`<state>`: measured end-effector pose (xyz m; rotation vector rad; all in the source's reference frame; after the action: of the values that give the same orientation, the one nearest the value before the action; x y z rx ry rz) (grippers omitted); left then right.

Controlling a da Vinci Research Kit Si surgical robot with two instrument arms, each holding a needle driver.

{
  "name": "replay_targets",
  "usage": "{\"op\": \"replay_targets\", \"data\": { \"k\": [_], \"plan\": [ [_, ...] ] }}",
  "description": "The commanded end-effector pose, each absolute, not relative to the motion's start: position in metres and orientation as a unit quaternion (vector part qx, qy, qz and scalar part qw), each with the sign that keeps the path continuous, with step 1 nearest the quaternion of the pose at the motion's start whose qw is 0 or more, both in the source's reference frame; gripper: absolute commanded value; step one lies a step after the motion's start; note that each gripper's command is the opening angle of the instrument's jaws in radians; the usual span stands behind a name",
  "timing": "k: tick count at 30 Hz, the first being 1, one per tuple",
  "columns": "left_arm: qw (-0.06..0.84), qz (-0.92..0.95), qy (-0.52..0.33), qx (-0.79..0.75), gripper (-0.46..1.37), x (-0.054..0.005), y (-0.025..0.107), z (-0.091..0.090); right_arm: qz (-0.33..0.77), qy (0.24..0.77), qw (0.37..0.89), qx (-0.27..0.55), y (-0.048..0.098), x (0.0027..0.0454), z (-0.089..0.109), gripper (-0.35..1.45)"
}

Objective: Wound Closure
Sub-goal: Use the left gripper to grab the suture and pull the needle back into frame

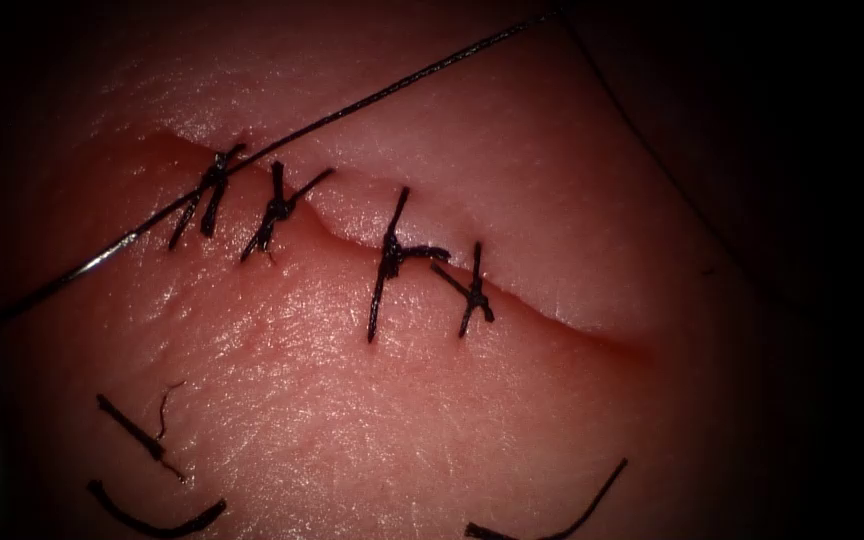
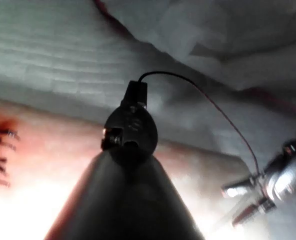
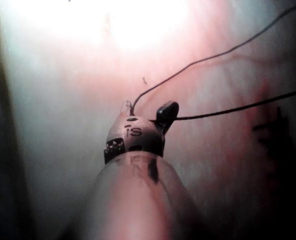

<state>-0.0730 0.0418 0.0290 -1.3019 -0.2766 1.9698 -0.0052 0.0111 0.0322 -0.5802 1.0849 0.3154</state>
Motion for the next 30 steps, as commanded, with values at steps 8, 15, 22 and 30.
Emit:
{"op": "replay_targets", "data": {
  "k": [8,15,22,30],
  "plan": [
    [0.361,0.765,-0.111,-0.522,-0.35,-0.0775,0.044,0.032,0.140,0.507,0.810,-0.260,0.009,-0.0032,0.032,1.44],
    [0.358,0.762,-0.107,-0.529,-0.35,-0.0811,0.047,0.035,0.128,0.521,0.808,-0.242,0.008,0.0010,0.032,1.44],
    [0.346,0.768,-0.094,-0.531,-0.35,-0.0862,0.050,0.036,0.117,0.531,0.808,-0.227,0.006,0.0057,0.032,1.44],
    [0.331,0.770,-0.084,-0.539,0.75,-0.0892,0.050,0.040,0.113,0.536,0.807,-0.221,0.006,0.0086,0.032,1.44]
  ]
}}
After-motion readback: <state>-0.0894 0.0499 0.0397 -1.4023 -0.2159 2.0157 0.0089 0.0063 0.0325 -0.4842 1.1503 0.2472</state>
